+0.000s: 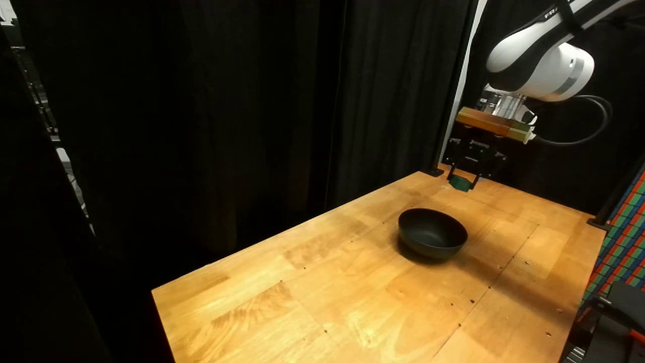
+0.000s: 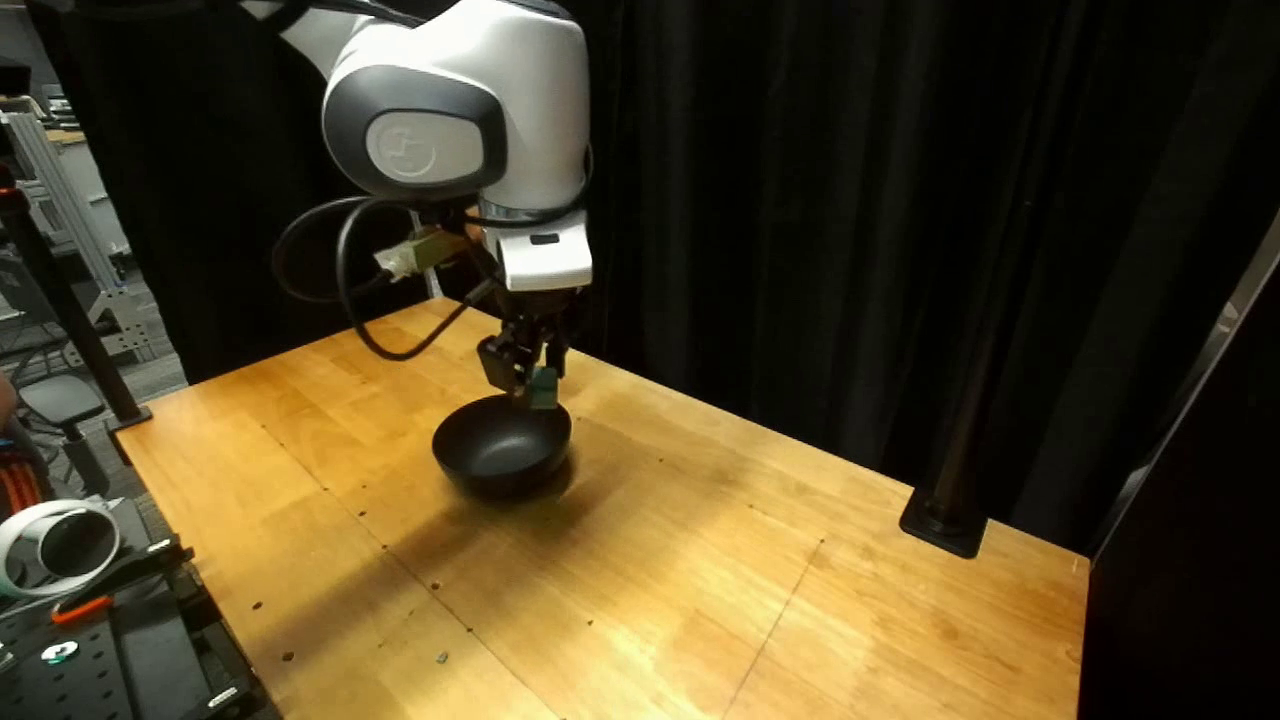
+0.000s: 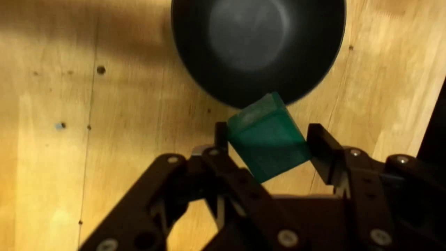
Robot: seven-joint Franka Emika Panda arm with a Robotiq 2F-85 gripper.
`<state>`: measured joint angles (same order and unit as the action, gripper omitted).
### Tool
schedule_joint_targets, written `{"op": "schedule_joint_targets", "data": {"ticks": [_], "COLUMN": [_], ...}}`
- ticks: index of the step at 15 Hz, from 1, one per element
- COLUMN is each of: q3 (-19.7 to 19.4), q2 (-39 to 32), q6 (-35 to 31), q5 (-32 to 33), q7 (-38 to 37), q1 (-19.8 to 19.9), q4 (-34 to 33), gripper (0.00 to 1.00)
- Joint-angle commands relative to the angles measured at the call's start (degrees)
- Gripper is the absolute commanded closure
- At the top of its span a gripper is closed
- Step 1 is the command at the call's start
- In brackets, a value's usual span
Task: Pick the green block and put it in the bowl
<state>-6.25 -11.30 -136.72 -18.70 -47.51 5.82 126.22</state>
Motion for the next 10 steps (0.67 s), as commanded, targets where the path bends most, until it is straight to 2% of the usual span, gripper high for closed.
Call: {"op": "schedule_joint_targets", "data": {"ticks": [1, 3, 4, 5, 7, 10], "q3": [2.8, 4.0, 4.5, 4.6, 4.0, 3.1], "q2": [2.0, 1.4, 1.3, 1.6, 3.5, 9.5], "q6": [-2.5, -3.3, -2.4, -1.9, 1.3, 4.8], "q5": [-4.6, -5.9, -6.8, -6.7, -5.6, -4.6], "q7": [2.4, 3.2, 3.9, 3.8, 2.5, 1.7], "q1": [-2.2, -3.2, -3.3, -3.6, -3.5, -3.2], "q4": [3.5, 3.9, 4.0, 4.3, 4.2, 5.5], "gripper": [0.67, 0.67, 0.17, 0.16, 0.03, 0.00]}}
